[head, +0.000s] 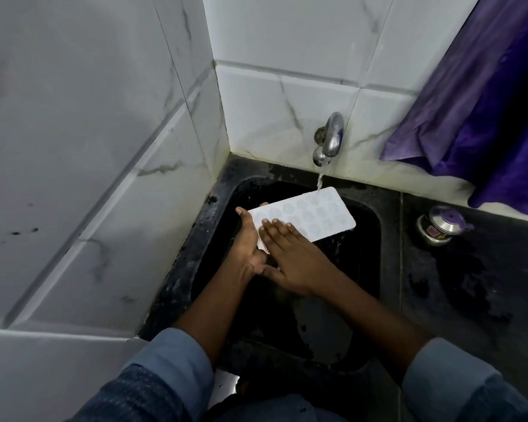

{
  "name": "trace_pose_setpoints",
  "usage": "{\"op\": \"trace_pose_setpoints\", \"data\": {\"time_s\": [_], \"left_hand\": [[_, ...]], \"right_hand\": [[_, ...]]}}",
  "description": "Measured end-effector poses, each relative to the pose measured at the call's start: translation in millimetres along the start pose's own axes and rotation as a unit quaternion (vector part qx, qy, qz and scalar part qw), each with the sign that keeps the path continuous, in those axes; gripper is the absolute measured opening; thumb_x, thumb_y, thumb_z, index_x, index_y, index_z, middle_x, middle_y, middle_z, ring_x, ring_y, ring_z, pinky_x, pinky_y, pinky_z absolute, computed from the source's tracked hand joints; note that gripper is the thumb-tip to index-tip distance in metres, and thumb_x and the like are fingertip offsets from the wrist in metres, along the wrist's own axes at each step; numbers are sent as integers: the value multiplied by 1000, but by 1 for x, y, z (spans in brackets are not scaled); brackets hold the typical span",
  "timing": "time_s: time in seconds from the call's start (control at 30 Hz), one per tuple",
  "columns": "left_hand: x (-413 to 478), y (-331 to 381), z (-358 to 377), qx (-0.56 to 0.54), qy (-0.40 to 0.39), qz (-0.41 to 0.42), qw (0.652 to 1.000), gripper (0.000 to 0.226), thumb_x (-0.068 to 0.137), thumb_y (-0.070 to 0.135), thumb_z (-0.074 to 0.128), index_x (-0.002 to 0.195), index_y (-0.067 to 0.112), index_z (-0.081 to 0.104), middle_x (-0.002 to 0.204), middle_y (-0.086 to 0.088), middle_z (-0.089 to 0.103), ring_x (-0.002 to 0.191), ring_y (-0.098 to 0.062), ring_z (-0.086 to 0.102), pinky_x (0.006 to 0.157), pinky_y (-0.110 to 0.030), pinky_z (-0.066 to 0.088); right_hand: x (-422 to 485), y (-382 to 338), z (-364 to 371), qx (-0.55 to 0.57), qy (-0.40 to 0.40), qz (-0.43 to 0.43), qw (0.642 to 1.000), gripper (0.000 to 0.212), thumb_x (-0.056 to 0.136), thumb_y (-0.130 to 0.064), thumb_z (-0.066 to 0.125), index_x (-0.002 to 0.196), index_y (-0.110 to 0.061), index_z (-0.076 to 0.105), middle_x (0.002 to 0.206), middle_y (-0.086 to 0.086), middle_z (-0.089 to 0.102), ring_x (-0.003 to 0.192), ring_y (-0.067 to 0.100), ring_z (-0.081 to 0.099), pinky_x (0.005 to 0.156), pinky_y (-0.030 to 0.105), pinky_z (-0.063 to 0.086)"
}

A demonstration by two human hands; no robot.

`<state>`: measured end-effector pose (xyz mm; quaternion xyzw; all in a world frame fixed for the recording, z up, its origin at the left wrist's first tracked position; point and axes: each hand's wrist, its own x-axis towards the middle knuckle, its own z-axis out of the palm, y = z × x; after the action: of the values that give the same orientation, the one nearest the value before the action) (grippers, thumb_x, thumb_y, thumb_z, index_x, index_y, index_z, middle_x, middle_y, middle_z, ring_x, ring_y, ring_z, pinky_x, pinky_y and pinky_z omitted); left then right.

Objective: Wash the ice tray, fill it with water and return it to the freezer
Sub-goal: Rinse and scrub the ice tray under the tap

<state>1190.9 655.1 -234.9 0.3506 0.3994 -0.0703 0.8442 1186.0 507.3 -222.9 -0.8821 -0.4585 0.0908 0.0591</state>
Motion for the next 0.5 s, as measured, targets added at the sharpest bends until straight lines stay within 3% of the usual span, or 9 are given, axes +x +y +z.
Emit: {"op": "trace_pose_setpoints", "data": {"time_s": [0.07, 0.13, 0.2, 0.37, 0.5], "left_hand": [[-8, -7, 15, -13, -21, -1, 1000, 90, 92, 88, 22, 130, 19, 67, 104, -5, 82, 91, -23, 80, 89, -42, 59], [-8, -9, 27, -31, -42, 14, 999, 86, 98, 81, 18, 144, 20, 57, 93, 6, 83, 82, -12, 80, 75, -30, 61], [-4, -3, 32, 5, -47, 22, 999, 89, 95, 84, 20, 144, 20, 59, 98, 1, 83, 87, -17, 81, 73, -34, 62], [8, 10, 43, 19, -52, 5, 998, 91, 94, 85, 15, 148, 26, 58, 116, -13, 79, 109, -35, 73, 89, -44, 59], [11, -1, 55, 43, -53, -21, 997, 102, 90, 89, 13, 147, 18, 59, 123, -12, 77, 104, -29, 75, 76, -39, 62]], "right_hand": [[15, 6, -6, 0, 2, 31, 1000, 87, 103, -67, 20, 167, -11, 0, 174, 9, -7, 160, 23, -12, 129, 40, -9], [26, 13, -12, 4, 9, 63, 998, 88, 102, -67, 19, 167, -11, 1, 174, 10, -7, 160, 23, -12, 129, 43, -9], [23, 17, -14, 7, 14, 67, 998, 86, 105, -66, 24, 167, -11, 1, 174, 9, -8, 160, 23, -13, 129, 44, -8], [-15, 32, -6, -9, 10, 34, 999, 91, 100, -76, 17, 167, -17, 5, 173, 3, -3, 161, 21, -9, 130, 42, -5], [6, 55, -15, 1, 7, 93, 996, 89, 100, -73, 12, 167, -15, 1, 174, 5, -5, 161, 21, -9, 130, 44, -1]]}}
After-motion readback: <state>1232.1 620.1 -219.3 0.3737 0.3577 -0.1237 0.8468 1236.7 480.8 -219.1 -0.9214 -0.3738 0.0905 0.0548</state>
